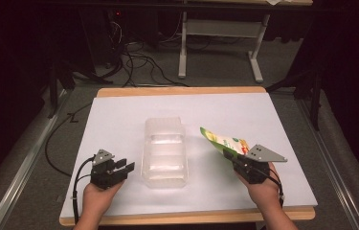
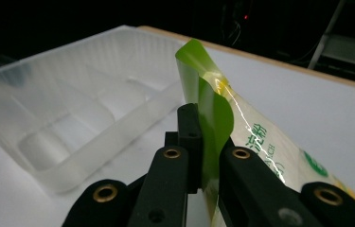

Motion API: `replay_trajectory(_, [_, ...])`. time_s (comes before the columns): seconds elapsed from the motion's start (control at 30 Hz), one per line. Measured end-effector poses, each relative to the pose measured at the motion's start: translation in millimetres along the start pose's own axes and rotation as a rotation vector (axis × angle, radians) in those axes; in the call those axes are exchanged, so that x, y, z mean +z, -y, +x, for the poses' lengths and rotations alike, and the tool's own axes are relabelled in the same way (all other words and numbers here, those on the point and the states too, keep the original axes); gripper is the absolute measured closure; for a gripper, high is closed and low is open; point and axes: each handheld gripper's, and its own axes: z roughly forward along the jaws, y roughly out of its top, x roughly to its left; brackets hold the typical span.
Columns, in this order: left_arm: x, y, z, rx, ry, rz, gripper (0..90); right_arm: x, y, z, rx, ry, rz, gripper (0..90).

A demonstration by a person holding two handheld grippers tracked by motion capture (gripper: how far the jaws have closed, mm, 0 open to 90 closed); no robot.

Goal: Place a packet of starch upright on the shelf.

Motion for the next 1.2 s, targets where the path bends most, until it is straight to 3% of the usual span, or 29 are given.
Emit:
replay_trajectory(0.3, [1.0, 0.5, 0.2, 0.012, -0.012, 0.003, 54.9, -22.0, -24.6, -22.6, 0.033, 0.046, -0.138, 90.0])
replay_trajectory(0.5, [2.0, 0.6, -0.1, 0.014, -0.013, 0.007, 54.9, -29.4, -35.2, -32.0, 0.037, 0.065, -0.188, 90.0])
replay_trajectory(0.63, [1.8, 0.6, 0.4, 0.014, -0.018, 0.006, 54.9, -29.2, -46.6, -38.8, 0.057, 0.063, -0.231, 90.0])
replay_trajectory(0.7, [1.6, 0.8, 0.6, 0.011, -0.019, 0.004, 54.9, -26.0, -53.1, -40.3, 0.044, 0.065, -0.246, 90.0])
replay_trajectory(0.87, [0.5, 1.1, 1.0, 0.016, -0.015, 0.004, 54.9, -18.5, -62.7, -36.2, 0.051, 0.047, -0.295, 90.0])
replay_trajectory(0.93, [0.0, 1.1, 1.0, 0.018, -0.014, 0.003, 54.9, -15.9, -59.3, -30.8, 0.057, 0.037, -0.296, 90.0])
replay_trajectory(1.07, [0.2, 1.0, 0.9, 0.026, -0.010, 0.005, 55.0, -7.5, -38.6, -21.7, 0.034, 0.032, -0.222, 90.0])
replay_trajectory(1.2, [1.0, 0.8, -1.0, 0.032, -0.010, 0.010, 55.0, -13.2, -28.8, -20.8, 0.049, 0.017, -0.215, 90.0])
